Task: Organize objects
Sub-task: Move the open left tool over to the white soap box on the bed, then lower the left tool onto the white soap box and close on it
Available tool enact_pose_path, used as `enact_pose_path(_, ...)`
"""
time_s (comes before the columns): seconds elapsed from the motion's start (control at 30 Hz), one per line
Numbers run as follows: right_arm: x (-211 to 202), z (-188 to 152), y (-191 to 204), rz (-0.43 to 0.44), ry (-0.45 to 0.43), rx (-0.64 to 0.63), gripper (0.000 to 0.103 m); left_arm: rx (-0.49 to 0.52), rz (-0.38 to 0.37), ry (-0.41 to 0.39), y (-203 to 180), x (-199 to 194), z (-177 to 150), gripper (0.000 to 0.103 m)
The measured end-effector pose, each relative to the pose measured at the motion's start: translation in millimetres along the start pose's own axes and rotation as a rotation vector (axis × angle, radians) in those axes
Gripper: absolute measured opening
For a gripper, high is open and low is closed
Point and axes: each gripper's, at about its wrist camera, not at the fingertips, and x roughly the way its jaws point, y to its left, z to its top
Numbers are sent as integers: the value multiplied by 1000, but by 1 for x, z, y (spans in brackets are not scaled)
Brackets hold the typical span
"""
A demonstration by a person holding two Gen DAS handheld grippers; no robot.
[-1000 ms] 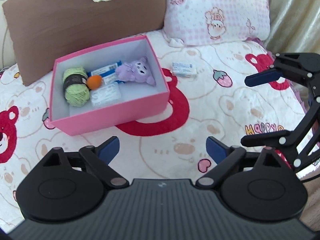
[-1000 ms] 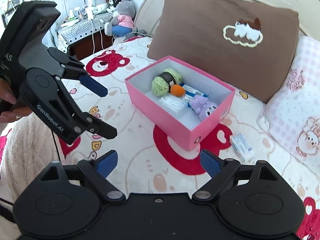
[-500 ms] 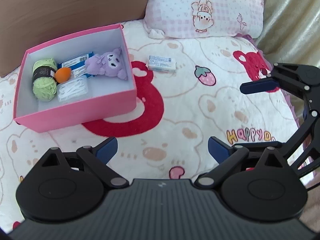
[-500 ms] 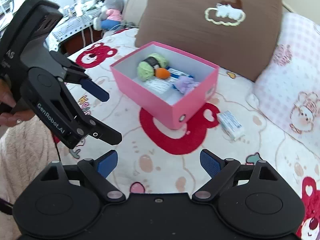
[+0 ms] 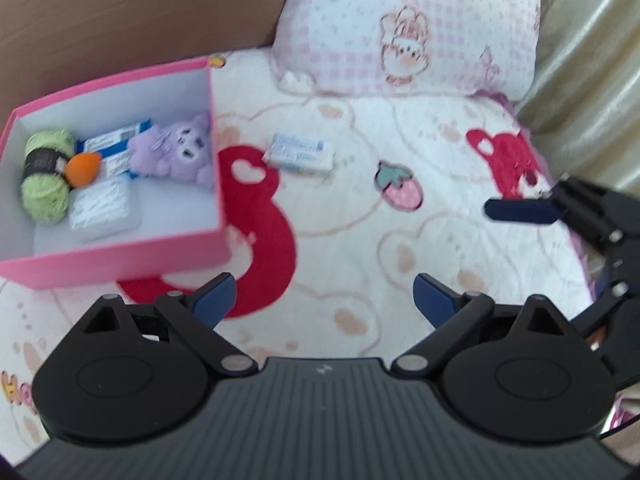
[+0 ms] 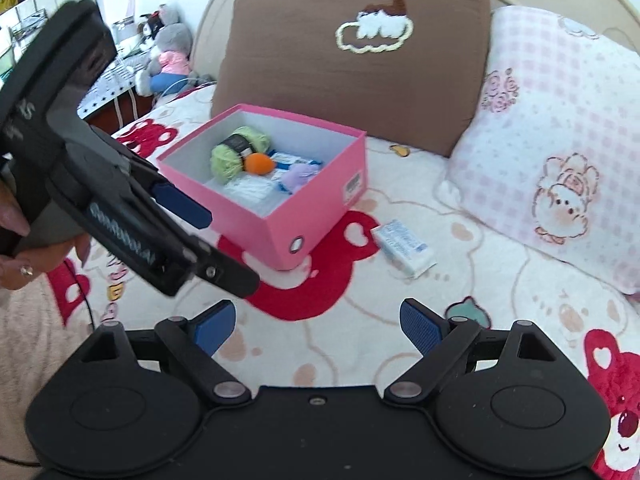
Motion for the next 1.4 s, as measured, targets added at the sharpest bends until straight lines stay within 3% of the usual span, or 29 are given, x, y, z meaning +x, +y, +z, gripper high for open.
enact_pose_path(0.33,45,2,-37,-60,-102,45,91,58,-42,-109,-19,24,46,95)
enact_pose_path(0.5,54,6,-49,-87,-161,18,91,82,-22,-132,-21,52,69,93)
enact_pose_path(0.7,79,9,-73,-77,-205,79,91,73,-7,-61,-13,104,92,73)
enact_pose_path(0.87,113,9,-88,-69,-163,142,88,26,30,18,-2,146,111,73)
enact_pose_path(1.07,138,11,-99,-62,-107,184,85,-4,64,47,10,177,122,70)
enact_pose_path(1.23,158,7,-104,-63,-84,208,64,-89,45,77,22,199,123,70)
enact_pose_path(1.4,179,1,-107,-55,-44,225,55,-96,86,81,26,211,128,72)
